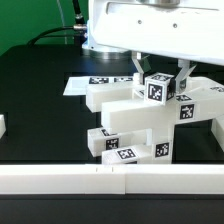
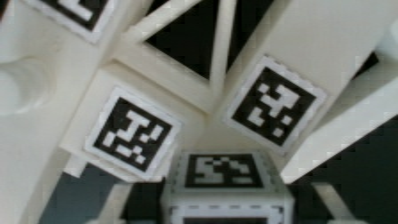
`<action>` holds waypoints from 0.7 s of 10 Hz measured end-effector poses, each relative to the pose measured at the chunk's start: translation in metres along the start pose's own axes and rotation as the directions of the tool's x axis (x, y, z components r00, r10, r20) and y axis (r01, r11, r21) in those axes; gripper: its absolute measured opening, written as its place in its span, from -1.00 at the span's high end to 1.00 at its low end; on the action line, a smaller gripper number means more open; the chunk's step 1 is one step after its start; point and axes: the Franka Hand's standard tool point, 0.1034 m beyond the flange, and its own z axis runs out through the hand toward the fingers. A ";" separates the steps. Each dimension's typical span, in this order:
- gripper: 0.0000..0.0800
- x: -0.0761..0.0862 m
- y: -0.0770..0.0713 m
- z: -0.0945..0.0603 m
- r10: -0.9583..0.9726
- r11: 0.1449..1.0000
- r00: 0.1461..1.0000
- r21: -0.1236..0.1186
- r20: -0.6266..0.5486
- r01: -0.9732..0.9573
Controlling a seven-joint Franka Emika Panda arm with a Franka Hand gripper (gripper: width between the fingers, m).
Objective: Assemble chair
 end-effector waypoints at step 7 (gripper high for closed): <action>0.28 -0.001 -0.001 0.000 0.424 0.906 0.906 0.002 0.001 -0.424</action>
Offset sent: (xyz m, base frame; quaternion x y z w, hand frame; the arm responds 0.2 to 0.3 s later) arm 0.0000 0.0000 0.0000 0.0000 0.0000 0.1296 0.9916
